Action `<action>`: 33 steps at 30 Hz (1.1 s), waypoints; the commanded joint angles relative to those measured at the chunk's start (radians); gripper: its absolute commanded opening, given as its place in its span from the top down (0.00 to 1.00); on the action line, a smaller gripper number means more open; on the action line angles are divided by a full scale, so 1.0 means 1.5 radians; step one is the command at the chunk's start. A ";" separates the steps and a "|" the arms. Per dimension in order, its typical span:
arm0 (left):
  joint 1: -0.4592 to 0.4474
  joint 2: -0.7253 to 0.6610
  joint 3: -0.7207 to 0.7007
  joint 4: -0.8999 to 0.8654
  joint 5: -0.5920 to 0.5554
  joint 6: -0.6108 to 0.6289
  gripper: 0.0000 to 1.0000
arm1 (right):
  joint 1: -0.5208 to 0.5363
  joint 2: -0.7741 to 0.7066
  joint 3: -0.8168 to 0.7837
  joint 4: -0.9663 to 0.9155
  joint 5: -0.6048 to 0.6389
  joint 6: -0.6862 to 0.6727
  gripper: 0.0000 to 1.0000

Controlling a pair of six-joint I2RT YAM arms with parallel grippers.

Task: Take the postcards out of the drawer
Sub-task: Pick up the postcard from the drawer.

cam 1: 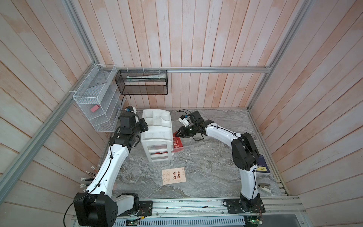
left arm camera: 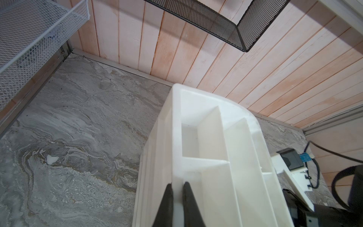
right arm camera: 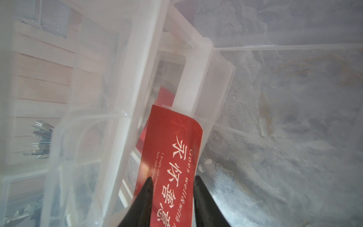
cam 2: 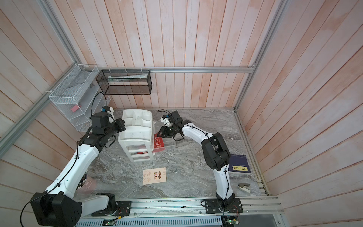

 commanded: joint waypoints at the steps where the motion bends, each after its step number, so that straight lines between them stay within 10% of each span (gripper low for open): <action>1: -0.003 -0.004 -0.015 0.016 0.005 0.021 1.00 | 0.015 -0.009 -0.015 0.011 -0.055 0.004 0.66; 33: 0.013 -0.014 0.027 -0.008 0.003 0.052 0.91 | -0.007 -0.057 -0.069 0.062 -0.036 0.035 0.96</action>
